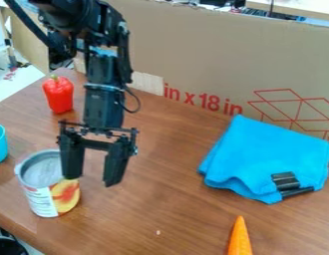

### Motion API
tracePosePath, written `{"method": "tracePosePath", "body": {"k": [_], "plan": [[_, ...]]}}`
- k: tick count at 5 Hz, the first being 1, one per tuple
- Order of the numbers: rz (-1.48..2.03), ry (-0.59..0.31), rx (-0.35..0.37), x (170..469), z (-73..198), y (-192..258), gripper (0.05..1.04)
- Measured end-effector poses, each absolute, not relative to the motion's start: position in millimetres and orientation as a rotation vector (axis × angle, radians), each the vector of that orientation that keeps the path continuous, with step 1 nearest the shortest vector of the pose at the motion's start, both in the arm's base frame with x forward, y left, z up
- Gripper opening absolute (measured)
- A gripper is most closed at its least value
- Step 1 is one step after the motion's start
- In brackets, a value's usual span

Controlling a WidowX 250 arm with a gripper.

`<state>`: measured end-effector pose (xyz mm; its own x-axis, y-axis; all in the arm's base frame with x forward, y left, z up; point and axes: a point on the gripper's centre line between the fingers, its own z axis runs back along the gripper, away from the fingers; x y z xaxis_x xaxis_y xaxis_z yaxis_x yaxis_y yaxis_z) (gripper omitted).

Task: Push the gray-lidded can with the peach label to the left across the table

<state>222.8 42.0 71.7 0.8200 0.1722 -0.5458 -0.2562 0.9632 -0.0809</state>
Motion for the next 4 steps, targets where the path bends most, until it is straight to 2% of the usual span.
{"method": "tracePosePath", "body": {"k": [1, 2, 3, 4], "plan": [[0.241, 0.595, -0.161, 214, 69, 43, 0.989], [0.233, 0.588, -0.156, 211, 69, 43, 0.989], [0.222, 0.557, -0.129, 211, 75, 47, 0.99], [0.189, 0.499, -0.073, 213, 91, 48, 0.992]]}}
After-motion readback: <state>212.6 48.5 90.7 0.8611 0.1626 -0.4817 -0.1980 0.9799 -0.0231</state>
